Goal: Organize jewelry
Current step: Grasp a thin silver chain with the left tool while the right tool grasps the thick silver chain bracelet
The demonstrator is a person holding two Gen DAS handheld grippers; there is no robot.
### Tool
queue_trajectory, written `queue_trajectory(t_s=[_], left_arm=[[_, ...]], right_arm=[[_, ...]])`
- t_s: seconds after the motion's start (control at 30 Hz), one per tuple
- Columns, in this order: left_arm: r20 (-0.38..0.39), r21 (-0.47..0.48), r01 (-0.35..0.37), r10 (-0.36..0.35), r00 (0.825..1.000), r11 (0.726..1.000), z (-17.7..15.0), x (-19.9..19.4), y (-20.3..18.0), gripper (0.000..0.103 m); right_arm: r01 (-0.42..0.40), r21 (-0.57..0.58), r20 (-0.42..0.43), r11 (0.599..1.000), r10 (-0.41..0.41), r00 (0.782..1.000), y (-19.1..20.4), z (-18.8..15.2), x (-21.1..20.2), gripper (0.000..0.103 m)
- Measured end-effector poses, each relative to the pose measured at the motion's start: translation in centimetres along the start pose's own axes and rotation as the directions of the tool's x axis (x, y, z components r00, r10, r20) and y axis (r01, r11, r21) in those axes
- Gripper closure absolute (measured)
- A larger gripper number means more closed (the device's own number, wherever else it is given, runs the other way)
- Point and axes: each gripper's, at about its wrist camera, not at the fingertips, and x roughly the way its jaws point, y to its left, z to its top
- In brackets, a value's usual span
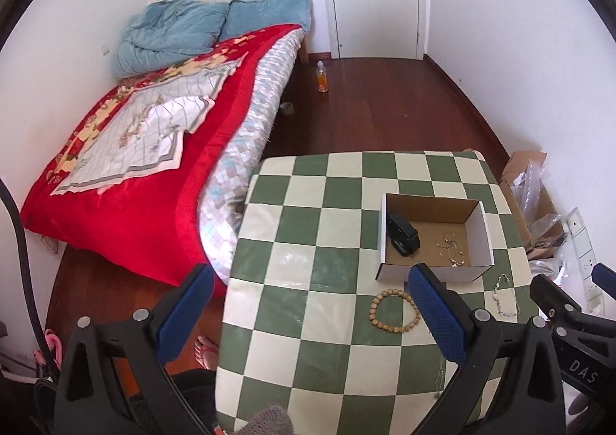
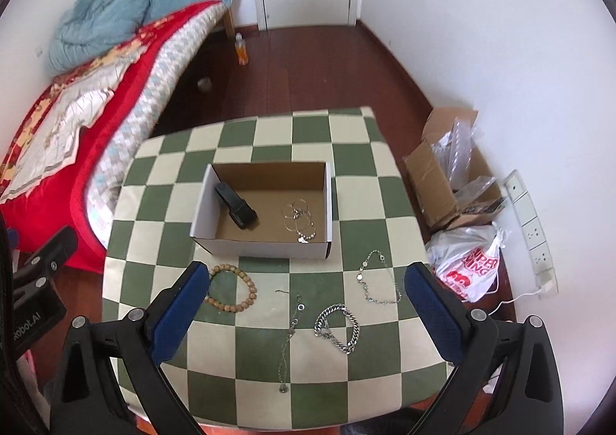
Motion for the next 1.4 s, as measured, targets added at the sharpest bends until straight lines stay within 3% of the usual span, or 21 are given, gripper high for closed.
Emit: queue_trajectory(t_s=[0.13, 0.23, 0.4, 0.57, 0.7, 0.9, 0.93, 0.97, 1.03, 1.07, 1.27, 1.4], left_arm=[[-0.015, -0.007, -0.008, 0.007, 1.000, 1.000, -0.5, 0.5, 0.3, 0.000], [-0.080, 0.001, -0.019, 0.019, 0.997, 1.000, -1.8, 2.8, 0.2, 0.000], [-0.224, 0.028, -0.046, 0.051, 0.973, 0.999, -5.1, 8.2, -0.4, 0.000], [-0.322, 0.054, -0.056, 0.071, 0.944, 0.997, -7.5, 12.6, -1.4, 0.000], [-0.354, 0.093, -0.068, 0.097, 0.930, 0.993, -8.9, 14.6, -2.8, 0.001], [-0.386, 0.130, -0.055, 0.101, 0.917, 0.990, -10.2, 16.1, -4.6, 0.001], [-0.387, 0.133, -0.047, 0.095, 0.917, 0.990, -10.3, 16.1, -4.9, 0.001], [-0.386, 0.137, -0.040, 0.090, 0.918, 0.990, -10.3, 16.0, -5.3, 0.001], [-0.388, 0.144, -0.014, 0.069, 0.919, 0.989, -10.4, 15.8, -6.1, 0.001], [-0.390, 0.143, -0.002, 0.058, 0.919, 0.990, -10.3, 15.7, -6.4, 0.001], [-0.427, 0.144, 0.126, -0.053, 0.903, 0.982, -10.7, 15.1, -9.8, 0.001], [-0.492, 0.164, 0.231, -0.123, 0.862, 0.959, -12.2, 15.4, -13.3, 0.001]], right_arm=[[-0.031, 0.030, 0.002, 0.999, 0.031, 1.000, -0.5, -0.8, -1.3, 0.001], [-0.039, 0.065, -0.027, 0.997, 0.041, 0.999, -1.4, -1.9, -0.7, 0.000], [-0.004, 0.127, -0.108, 0.992, 0.017, 0.994, -3.8, -4.6, 3.0, 0.001], [0.045, 0.204, -0.230, 0.978, 0.003, 0.973, -7.1, -7.6, 8.8, 0.003], [0.054, 0.237, -0.309, 0.970, 0.022, 0.951, -8.7, -9.8, 13.3, 0.018], [0.059, 0.226, -0.388, 0.972, 0.034, 0.921, -8.7, -12.3, 18.0, 0.030], [0.065, 0.207, -0.396, 0.976, 0.023, 0.918, -8.3, -12.6, 18.6, 0.037], [0.066, 0.174, -0.366, 0.983, 0.002, 0.931, -7.8, -12.5, 18.3, 0.043], [0.014, 0.179, -0.334, 0.984, 0.047, 0.941, -7.3, -12.4, 17.9, 0.074], [0.004, 0.188, -0.334, 0.982, 0.060, 0.941, -7.3, -12.3, 17.9, 0.095], [0.027, 0.254, -0.352, 0.967, 0.066, 0.934, -9.8, -13.9, 16.5, 0.095], [0.016, 0.320, -0.397, 0.947, 0.118, 0.910, -12.1, -15.9, 15.5, 0.094]])
